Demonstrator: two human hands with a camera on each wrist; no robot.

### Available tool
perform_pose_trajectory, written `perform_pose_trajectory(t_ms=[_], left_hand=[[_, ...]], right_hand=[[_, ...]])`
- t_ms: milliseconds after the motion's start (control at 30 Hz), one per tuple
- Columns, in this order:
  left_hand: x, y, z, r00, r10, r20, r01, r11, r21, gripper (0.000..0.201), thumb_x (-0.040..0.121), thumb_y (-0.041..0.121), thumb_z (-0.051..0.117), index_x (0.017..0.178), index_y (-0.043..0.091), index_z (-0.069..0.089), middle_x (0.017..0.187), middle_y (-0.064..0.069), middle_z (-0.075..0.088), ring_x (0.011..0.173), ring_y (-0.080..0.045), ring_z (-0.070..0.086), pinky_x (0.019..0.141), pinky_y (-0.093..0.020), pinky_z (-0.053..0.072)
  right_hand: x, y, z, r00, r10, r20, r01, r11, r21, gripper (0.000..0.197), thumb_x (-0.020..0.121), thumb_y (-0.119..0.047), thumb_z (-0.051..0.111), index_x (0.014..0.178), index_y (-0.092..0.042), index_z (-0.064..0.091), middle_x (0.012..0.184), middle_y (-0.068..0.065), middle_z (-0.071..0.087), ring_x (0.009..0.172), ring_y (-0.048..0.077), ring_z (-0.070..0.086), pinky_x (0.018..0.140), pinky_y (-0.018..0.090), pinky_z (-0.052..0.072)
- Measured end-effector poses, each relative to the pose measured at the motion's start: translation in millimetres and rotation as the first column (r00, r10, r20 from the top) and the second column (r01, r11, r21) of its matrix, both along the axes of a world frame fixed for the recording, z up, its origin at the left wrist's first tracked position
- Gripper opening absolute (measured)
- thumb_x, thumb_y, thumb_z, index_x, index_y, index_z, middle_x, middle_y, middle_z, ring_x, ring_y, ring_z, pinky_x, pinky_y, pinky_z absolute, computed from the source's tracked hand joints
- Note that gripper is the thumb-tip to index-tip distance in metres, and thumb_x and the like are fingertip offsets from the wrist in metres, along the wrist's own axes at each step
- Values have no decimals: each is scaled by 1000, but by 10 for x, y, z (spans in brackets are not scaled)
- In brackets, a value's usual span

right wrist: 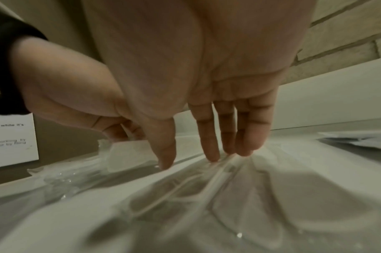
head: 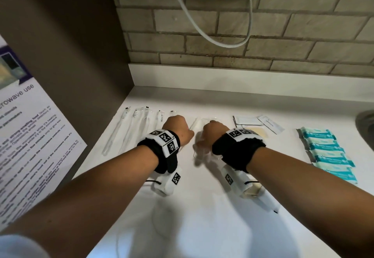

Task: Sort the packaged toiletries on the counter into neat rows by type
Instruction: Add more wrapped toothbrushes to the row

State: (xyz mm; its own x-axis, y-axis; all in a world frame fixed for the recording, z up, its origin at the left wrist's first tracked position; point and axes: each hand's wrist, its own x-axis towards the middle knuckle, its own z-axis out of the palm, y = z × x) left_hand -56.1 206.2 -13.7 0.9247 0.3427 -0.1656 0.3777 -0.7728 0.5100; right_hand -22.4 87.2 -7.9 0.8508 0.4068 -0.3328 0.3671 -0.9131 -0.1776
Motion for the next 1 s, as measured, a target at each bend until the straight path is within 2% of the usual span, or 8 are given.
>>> perform_pose_trajectory(t_ms=[100, 267, 400, 500, 600, 733, 867, 1000], left_hand=[[17, -50, -42, 999, 7, -44, -8, 1000, -24, 22, 78, 17, 62, 61, 6, 53, 75, -21, 66, 68, -31, 63, 61, -30, 51], [3, 50, -90, 994, 82, -65, -89, 991, -105, 26, 79, 13, 59, 55, 9, 49, 52, -3, 49, 53, -22, 49, 54, -27, 43], [9, 175, -115, 993, 94, -66, -103, 983, -149, 14, 81, 14, 59, 69, 8, 61, 64, -10, 63, 65, -25, 59, 69, -34, 54], [-4, 206, -162, 994, 96, -52, -104, 975, -195, 9, 82, 15, 62, 81, 15, 53, 74, -11, 63, 67, -23, 58, 72, -35, 52], [-29, 200, -215, 993, 105, -49, -113, 974, -196, 24, 83, 19, 64, 103, 16, 50, 88, -9, 64, 64, -20, 59, 65, -27, 47], [-17, 194, -193, 997, 69, -29, -72, 990, -124, 22, 85, 23, 69, 104, 19, 59, 113, -4, 63, 96, -20, 60, 76, -23, 42], [-5, 204, -143, 999, 47, -2, -47, 993, -105, 23, 85, 21, 70, 106, 19, 63, 116, -4, 63, 104, -21, 61, 79, -22, 43], [3, 224, -121, 999, 51, -9, -51, 992, -119, 23, 82, 18, 72, 103, 17, 63, 108, -6, 68, 96, -23, 66, 82, -27, 51]], right_hand=[[4, 22, -60, 997, -71, -9, 71, 997, 12, 38, 68, -49, 65, 83, -14, 67, 87, 1, 57, 71, 20, 61, 58, 26, 47], [24, 17, -67, 987, -142, -75, 145, 989, 35, 41, 66, -36, 76, 92, -10, 57, 79, 1, 64, 73, 20, 66, 60, 27, 52], [110, 12, -32, 982, -155, -110, 157, 987, 14, 41, 58, -25, 86, 87, -8, 63, 72, -1, 64, 65, 16, 66, 55, 21, 53], [165, -49, 1, 975, -192, -112, 198, 979, 52, 49, 66, -25, 84, 100, -5, 55, 92, 6, 62, 94, 25, 67, 68, 25, 51], [178, -73, 40, 983, -172, -57, 176, 981, 77, 29, 77, -22, 75, 96, -5, 59, 106, 13, 67, 99, 28, 67, 71, 27, 50], [230, -118, 59, 982, -185, 24, 181, 976, 121, 31, 77, -20, 71, 63, -12, 45, 75, 6, 61, 70, 26, 57, 47, 20, 40], [276, -178, 184, 974, -225, 18, 218, 958, 183, 27, 76, -15, 65, 60, -12, 43, 58, 2, 50, 60, 24, 54, 43, 19, 35], [293, -184, 248, 972, -235, 23, 225, 951, 214, 15, 75, -14, 61, 70, -10, 47, 66, 5, 56, 65, 27, 61, 48, 22, 43]])
